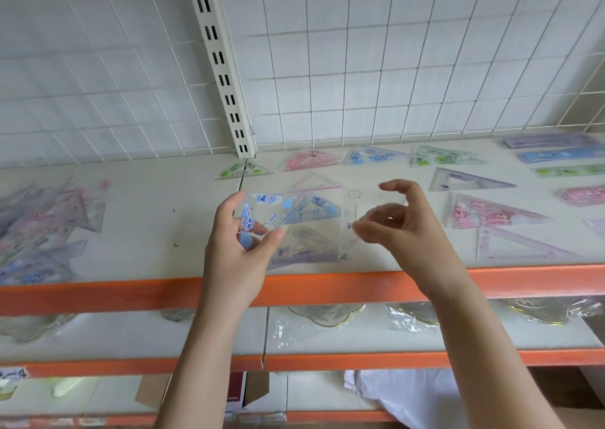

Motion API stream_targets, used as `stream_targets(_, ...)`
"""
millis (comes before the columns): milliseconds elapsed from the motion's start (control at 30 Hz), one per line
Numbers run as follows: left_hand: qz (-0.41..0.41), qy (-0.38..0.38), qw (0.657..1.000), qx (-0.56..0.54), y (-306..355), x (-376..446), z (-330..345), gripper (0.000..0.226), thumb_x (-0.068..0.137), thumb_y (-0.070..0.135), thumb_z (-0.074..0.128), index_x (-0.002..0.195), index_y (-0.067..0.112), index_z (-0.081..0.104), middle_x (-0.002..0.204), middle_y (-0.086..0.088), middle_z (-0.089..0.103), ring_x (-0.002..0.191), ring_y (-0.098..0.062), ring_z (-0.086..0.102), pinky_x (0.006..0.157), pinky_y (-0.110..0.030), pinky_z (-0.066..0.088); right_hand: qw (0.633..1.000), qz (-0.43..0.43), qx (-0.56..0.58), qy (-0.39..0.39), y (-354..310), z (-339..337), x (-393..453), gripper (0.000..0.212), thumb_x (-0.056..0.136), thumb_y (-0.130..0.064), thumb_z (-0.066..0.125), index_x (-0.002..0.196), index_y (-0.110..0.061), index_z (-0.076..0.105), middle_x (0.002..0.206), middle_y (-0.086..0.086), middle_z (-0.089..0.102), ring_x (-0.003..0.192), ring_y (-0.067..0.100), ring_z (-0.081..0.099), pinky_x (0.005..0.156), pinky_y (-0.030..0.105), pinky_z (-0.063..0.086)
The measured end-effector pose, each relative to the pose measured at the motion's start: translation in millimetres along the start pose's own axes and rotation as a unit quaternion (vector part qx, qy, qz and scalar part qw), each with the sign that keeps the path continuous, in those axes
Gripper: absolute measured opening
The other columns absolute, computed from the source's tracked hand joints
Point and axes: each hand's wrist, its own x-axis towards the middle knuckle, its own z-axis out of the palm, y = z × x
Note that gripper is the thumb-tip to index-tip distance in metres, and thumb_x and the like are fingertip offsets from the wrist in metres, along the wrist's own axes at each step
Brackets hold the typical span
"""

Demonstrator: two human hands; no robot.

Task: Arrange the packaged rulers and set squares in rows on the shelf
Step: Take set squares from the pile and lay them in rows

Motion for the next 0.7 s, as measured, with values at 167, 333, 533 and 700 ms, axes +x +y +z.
stream_targets(167, 0.001, 0.008, 1.0, 0.023, -4, -8, -7, 0.061, 0.078, 0.013, 0.073, 0.119, 0.042, 0.038, 0.078, 0.006, 0.057, 0.056, -0.004, 0.05, 0.068, -0.024, 0.045, 0.998, 0.009, 0.045, 0.035, 6, 8, 0, 0.028, 0.078, 0.0, 0.071, 0.09, -0.014, 0.05, 0.076, 0.003, 0.061, 0.065, 0.026, 0.068, 0.075, 0.035, 0.058)
stream_targets(333, 0.003, 0.012, 0.997, 0.07, -5, 0, -20, 0.065, 0.079, 0.015, 0.073, 0.134, 0.03, 0.041, 0.078, 0.008, 0.057, 0.059, -0.002, 0.051, 0.069, -0.021, 0.043, 0.993, 0.04, 0.105, 0.039, 5, 28, 6, 0.026, 0.077, 0.004, 0.07, 0.081, -0.012, 0.05, 0.064, 0.007, 0.062, 0.063, 0.024, 0.064, 0.072, 0.037, 0.057)
stream_targets(533, 0.009, 0.002, 0.995, 0.1, -2, 20, -37, 0.065, 0.08, 0.016, 0.072, 0.136, 0.029, 0.042, 0.087, 0.01, 0.055, 0.074, 0.003, 0.054, 0.08, -0.022, 0.04, 0.998, 0.03, -0.026, 0.055, 11, 64, 12, 0.008, 0.076, -0.016, 0.075, 0.073, -0.02, 0.069, 0.069, -0.006, 0.071, 0.071, 0.009, 0.066, 0.075, 0.027, 0.05)
stream_targets(700, 0.023, -0.026, 0.991, 0.13, -8, 42, -48, 0.065, 0.08, 0.017, 0.072, 0.138, 0.024, 0.042, 0.103, 0.012, 0.05, 0.081, 0.021, 0.048, 0.084, -0.017, 0.033, 0.946, 0.045, -0.302, 0.108, 13, 82, 13, 0.015, 0.078, -0.046, 0.066, 0.085, -0.034, 0.07, 0.093, -0.013, 0.066, 0.102, 0.02, 0.052, 0.087, 0.032, 0.039)
